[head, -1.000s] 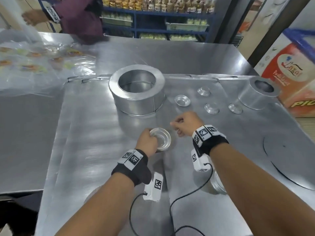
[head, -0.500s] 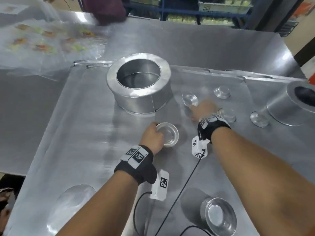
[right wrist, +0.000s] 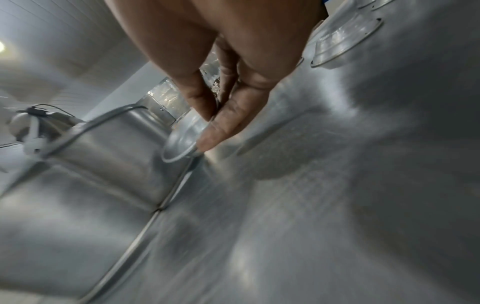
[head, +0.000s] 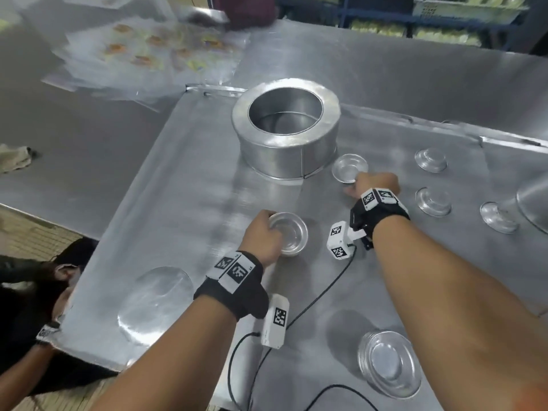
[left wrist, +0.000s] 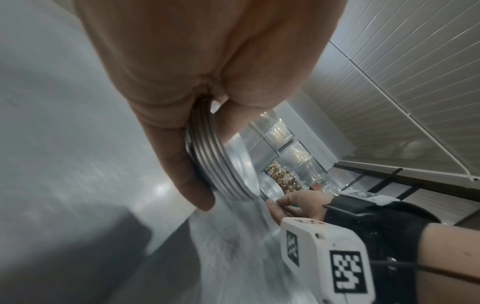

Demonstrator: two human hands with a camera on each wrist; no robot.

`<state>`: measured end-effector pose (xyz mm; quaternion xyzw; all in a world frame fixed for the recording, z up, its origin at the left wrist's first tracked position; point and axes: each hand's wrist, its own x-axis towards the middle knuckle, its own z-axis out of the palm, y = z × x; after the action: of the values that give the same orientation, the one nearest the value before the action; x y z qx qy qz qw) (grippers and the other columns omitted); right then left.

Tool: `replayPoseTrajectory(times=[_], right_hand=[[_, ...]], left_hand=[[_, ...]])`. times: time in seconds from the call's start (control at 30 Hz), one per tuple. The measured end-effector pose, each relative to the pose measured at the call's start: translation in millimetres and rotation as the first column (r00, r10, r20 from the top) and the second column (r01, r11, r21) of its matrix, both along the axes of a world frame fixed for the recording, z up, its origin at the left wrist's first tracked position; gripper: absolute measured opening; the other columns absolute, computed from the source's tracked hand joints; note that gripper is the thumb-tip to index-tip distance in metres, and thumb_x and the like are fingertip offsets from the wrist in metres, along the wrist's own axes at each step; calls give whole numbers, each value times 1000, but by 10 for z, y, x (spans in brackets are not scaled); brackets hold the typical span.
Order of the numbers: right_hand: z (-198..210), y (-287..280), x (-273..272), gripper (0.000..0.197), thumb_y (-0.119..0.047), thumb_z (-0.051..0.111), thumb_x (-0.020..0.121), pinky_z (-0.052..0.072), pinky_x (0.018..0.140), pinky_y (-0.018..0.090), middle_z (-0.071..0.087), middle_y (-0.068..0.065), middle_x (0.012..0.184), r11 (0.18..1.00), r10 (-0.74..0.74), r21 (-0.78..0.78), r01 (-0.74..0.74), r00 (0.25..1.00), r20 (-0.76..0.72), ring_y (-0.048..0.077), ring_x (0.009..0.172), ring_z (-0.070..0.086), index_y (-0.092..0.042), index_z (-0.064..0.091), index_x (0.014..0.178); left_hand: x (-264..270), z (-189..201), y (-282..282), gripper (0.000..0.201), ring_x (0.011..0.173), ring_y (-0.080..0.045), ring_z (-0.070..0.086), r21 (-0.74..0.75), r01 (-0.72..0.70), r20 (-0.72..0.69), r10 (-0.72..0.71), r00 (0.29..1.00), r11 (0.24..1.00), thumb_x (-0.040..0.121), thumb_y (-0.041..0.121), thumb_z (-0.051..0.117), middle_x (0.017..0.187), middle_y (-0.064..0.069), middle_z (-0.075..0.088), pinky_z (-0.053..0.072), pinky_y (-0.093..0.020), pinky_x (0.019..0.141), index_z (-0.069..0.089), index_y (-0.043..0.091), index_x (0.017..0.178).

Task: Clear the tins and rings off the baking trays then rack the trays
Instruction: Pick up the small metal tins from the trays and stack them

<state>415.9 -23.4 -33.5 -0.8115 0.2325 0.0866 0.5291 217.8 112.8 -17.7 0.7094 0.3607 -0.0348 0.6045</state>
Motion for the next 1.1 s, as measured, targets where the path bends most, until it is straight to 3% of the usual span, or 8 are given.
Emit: replayPoseTrajectory(times=[0.2,0.37,0.43,0.53,0.63,0.8,0.97,1.1], right_hand=[[327,233,-716,7,-8,72,72,46,37,13,72,7,74,996,78,39,-83,991,106,4,40,62,-7,72,79],[537,457,-1405,6,-7,72,72,55,59,18,70,3,63,961,257,65,-269,954,157,11,56,69,-6,77,75],[583,537,-1674,9,3,69,72,62,67,35,70,8,59,926,306,183,-329,941,144,22,54,71,-3,74,70],[610,600,-2011,18,9,66,72,61,67,46,66,10,55,882,393,217,-418,907,149,27,50,67,-4,70,60],[636,608,-2286,18,8,67,70,62,66,46,65,11,54,867,442,181,-464,884,150,25,50,67,-4,70,57],[714,501,-2568,16,9,65,70,62,67,43,63,13,56,860,475,134,-493,868,144,24,49,64,-3,72,62],[768,277,-2666,12,10,67,70,61,69,48,63,14,56,868,478,96,-488,872,105,29,54,66,1,73,65],[861,70,-2721,11,12,67,70,62,68,45,64,15,59,870,485,68,-489,872,69,29,57,68,3,73,70]], left_hand=[[-395,83,202,56,103,-42,63,-163,-109,39,117,992,981,61,10,48,118,-19,60,59,-58,78,58,10,116],[-736,85,408,38,103,-41,62,-278,-236,14,250,968,931,77,5,47,119,-20,60,58,-61,76,60,8,112],[-831,25,496,27,103,-38,64,-325,-270,21,293,956,906,84,22,57,116,-18,65,59,-58,74,64,9,107],[-924,-115,599,71,101,-34,68,-274,-245,5,256,967,930,67,78,58,107,-12,73,55,-54,90,71,16,101],[-1105,73,548,93,95,-34,71,-289,-189,18,203,979,938,55,90,59,102,-12,73,60,-51,82,70,13,105],[-1332,298,374,26,92,-41,71,-337,-116,102,158,982,934,87,20,68,118,-24,63,62,-48,68,53,9,105],[-1368,284,213,34,79,-40,71,-357,-6,140,60,988,934,90,-5,54,120,-28,60,61,-39,57,47,4,122],[-1350,340,62,37,91,-40,67,-330,62,171,-5,985,942,86,-12,50,122,-26,58,62,-43,64,49,5,118]])
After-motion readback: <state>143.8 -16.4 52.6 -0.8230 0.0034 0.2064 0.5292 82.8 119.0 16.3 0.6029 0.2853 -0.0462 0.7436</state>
